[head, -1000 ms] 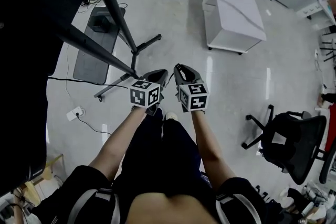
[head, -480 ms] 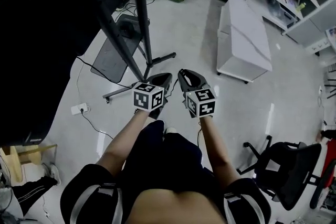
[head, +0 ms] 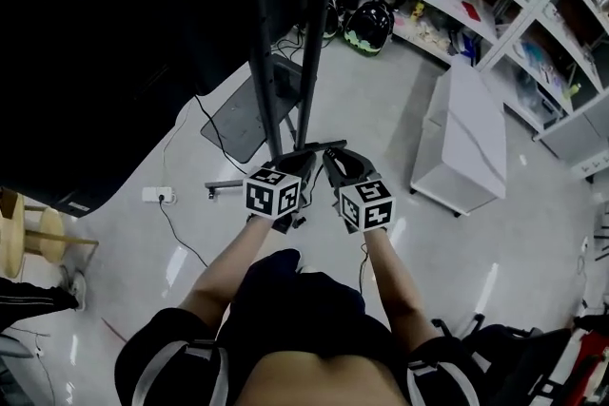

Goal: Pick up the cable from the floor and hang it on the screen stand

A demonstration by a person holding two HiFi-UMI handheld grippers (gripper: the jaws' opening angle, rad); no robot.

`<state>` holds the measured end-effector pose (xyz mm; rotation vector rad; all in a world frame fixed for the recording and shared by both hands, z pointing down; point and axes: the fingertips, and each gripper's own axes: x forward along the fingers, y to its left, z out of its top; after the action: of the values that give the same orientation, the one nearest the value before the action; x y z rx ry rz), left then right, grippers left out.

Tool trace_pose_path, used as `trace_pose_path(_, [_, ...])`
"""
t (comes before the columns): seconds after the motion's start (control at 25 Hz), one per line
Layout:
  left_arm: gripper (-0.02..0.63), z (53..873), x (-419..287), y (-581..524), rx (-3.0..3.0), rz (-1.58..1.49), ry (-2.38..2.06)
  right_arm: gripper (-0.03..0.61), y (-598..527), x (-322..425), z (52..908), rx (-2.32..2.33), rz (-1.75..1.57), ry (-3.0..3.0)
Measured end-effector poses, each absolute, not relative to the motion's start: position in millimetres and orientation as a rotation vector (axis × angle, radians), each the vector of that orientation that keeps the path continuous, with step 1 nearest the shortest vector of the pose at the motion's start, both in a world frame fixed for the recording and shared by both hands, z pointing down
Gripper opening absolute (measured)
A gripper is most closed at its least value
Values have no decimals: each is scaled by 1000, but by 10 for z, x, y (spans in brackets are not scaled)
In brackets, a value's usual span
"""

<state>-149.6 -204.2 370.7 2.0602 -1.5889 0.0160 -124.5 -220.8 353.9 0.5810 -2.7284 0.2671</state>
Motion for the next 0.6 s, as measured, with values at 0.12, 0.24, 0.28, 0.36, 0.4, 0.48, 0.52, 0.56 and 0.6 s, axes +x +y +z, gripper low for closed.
trace_pose_path(0.12, [3,3623,-1704,-1963,2026,-19,-1662,98,-2161,-1463,3423,502,217,-2760])
trace_pose_path(0.24, [3,3578,-1957,-1839,1986,-36,-1733,98,-2083,-1711,3340,429,182,-2784])
trace_pose_path(0.28, [3,3565,-2040,-1786,1973,-42,-1752,98,-2044,-1788,3319,406,170,-2789])
trace_pose_path(0.36, [3,3534,-2196,-1682,1953,-56,-1782,98,-1963,-1947,3273,356,136,-2800])
trace_pose_path(0.4, [3,3517,-2259,-1631,1945,-62,-1793,98,-1922,-2020,3250,330,118,-2804])
trace_pose_path(0.48, [3,3491,-2348,-1523,1928,-69,-1813,98,-1829,-2140,3208,278,93,-2814])
trace_pose_path(0.52, [3,3479,-2385,-1467,1919,-73,-1825,98,-1775,-2194,3189,251,85,-2820])
trace_pose_path(0.56, [3,3463,-2424,-1411,1910,-78,-1839,98,-1719,-2250,3166,224,76,-2826])
trace_pose_path(0.6, [3,3440,-2464,-1360,1901,-84,-1854,98,-1665,-2311,3137,196,64,-2830])
